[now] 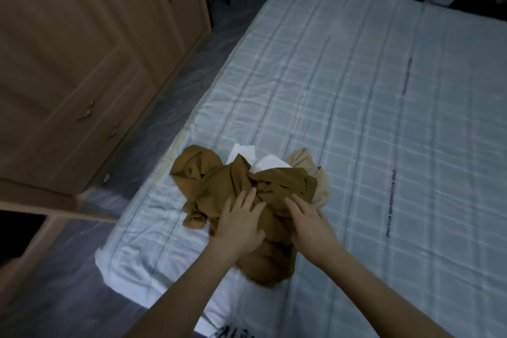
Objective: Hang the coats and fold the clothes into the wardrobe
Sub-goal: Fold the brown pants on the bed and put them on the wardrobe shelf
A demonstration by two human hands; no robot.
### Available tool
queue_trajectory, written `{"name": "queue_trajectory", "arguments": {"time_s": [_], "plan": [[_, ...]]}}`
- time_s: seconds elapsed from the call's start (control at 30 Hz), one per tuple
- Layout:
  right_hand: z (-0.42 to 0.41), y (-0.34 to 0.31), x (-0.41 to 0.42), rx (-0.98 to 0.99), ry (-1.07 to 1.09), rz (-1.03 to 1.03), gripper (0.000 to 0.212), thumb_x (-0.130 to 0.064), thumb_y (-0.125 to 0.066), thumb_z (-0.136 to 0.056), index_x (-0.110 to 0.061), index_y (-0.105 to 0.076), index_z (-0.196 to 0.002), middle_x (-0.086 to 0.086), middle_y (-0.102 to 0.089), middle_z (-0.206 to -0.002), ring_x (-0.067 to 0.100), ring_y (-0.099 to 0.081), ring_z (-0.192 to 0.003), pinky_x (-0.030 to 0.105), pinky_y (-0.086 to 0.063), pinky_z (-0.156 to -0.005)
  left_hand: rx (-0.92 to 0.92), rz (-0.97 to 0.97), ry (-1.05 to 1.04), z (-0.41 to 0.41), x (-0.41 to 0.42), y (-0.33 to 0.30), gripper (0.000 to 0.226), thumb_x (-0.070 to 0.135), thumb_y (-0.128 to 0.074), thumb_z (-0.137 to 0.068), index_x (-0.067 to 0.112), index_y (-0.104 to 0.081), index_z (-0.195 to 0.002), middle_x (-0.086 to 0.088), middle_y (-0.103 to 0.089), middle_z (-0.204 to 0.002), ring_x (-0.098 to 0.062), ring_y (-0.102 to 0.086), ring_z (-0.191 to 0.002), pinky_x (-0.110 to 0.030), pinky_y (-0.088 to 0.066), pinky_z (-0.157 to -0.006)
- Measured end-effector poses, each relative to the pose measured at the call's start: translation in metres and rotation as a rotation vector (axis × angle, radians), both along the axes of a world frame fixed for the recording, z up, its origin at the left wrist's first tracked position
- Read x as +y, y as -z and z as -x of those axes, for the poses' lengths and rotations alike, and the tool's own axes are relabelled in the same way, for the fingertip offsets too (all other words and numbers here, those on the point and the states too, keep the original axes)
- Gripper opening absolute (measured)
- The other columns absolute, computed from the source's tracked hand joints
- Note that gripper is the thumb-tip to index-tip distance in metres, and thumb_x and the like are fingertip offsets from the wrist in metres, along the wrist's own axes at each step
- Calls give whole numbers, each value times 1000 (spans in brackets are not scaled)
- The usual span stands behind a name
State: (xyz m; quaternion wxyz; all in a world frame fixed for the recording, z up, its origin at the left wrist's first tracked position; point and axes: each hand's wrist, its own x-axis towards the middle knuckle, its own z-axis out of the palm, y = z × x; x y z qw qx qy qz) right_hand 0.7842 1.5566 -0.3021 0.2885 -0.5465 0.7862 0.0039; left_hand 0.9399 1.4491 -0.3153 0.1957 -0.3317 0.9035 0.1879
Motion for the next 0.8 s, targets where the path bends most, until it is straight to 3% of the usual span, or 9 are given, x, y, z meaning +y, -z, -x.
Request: {"name": "queue_trajectory", "arguments": {"time_s": [0.2,0.47,0.57,0.67,0.8], "plan": [[18,33,3,-60,-139,-34,81,-16,-60,-84,-20,-16,-153,1,-18,-160,20,-23,-143,40,-23,-117,-21,-15,-122,12,34,29,63,43,-45,-90,30,-27,-150,-2,-1,-164,-21,-9,-148,-42,-15,-116],[36,75,9,-123,-196,-88,81,-14,-58,-84,-22,-16,-153,-1,-19,-159,22,-24,-143,40,-29,-114,-61,-105,-194,38,55,64,57,44,-47,-86,29,-36,-140,-3,-30,-152,-23,-38,-132,-44,-32,-110],[40,90,4,-120,-192,-104,80,-14,-58,-86,-24,-14,-153,-3,-20,-158,20,-23,-143,40,-28,-115,-90,-156,-199,46,49,85,73,48,-53,-83,31,-24,-148,-3,-24,-156,-26,-30,-139,-45,-28,-114],[41,105,-3,-111,-197,-138,83,-16,-60,-87,-24,-11,-154,-2,-16,-159,20,-19,-145,40,-23,-117,-159,-224,-195,50,43,106,96,54,-62,-79,33,-5,-154,-4,-5,-162,-29,-10,-149,-48,-19,-119],[39,130,-5,-87,-186,-178,85,-19,-58,-90,-24,-3,-155,-2,-6,-162,19,-9,-148,44,-13,-119,-200,-210,-160,54,39,127,107,57,-68,-77,32,1,-154,-3,-1,-162,-29,0,-149,-48,-11,-121]]}}
